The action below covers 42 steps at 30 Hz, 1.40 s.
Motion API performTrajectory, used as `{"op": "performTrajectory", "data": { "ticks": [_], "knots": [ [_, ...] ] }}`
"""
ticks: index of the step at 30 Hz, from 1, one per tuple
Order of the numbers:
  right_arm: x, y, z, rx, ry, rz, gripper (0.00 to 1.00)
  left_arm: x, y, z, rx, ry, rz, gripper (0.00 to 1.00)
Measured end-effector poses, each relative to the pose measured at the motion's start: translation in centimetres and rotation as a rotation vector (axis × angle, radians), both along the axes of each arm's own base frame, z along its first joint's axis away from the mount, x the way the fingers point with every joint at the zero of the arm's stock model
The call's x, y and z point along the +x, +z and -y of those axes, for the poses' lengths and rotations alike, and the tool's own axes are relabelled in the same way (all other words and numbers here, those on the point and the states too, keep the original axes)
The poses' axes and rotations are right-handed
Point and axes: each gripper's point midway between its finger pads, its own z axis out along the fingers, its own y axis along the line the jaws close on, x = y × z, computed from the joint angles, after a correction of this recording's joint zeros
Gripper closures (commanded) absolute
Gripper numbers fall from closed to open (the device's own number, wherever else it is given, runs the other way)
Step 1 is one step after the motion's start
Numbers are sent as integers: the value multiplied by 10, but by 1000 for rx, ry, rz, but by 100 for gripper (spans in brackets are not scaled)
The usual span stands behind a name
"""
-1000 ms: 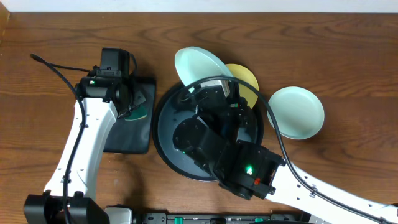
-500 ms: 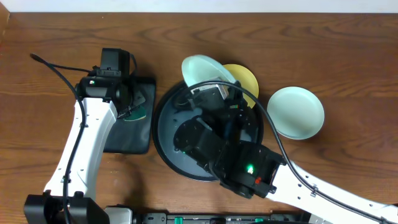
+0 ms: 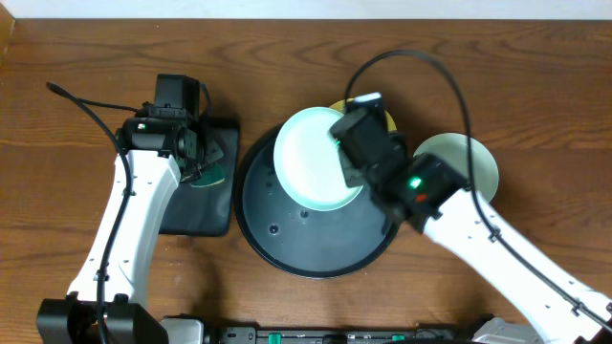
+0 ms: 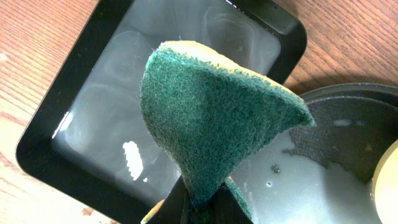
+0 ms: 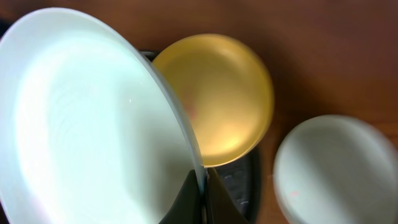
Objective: Clean dirty plates on tray and stack at the side
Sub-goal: 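Lower the plate onto the first pale green plate and release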
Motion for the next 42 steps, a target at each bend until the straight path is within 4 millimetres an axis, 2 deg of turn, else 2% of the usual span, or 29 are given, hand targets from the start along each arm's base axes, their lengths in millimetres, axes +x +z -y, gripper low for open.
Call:
{"op": "performTrajectory", "data": {
  "ticks": [5,9,13,14,16,19,23,27,32,36,38,42],
  "knots": [
    [16,-6,23,202,-36,-131,99,0,0,0,0,0,0,93],
    [28,-10,63,312,-124,-207,99,0,0,0,0,0,0,93],
    [31,-17,120,349,-277,-262,99,0,0,0,0,0,0,93],
    [31,-20,139,347,-335,-274,99,0,0,0,0,0,0,92],
    [27,-25,178,323,-451,-288,99,0,0,0,0,0,0,93],
    [18,-31,222,270,-589,-301,99,0,0,0,0,0,0,92],
    [8,-36,262,190,-711,-296,99,0,0,0,0,0,0,92],
    [5,-52,277,141,-761,-316,99,0,0,0,0,0,0,93],
    [4,-88,280,114,-772,-375,99,0,0,0,0,0,0,92],
    [-6,-115,280,89,-777,-451,99,0,0,0,0,0,0,93],
    [-9,-123,280,81,-778,-477,90,0,0,0,0,0,1,92],
    [-6,-125,280,81,-774,-473,75,2,1,0,0,0,7,93]
  ]
}}
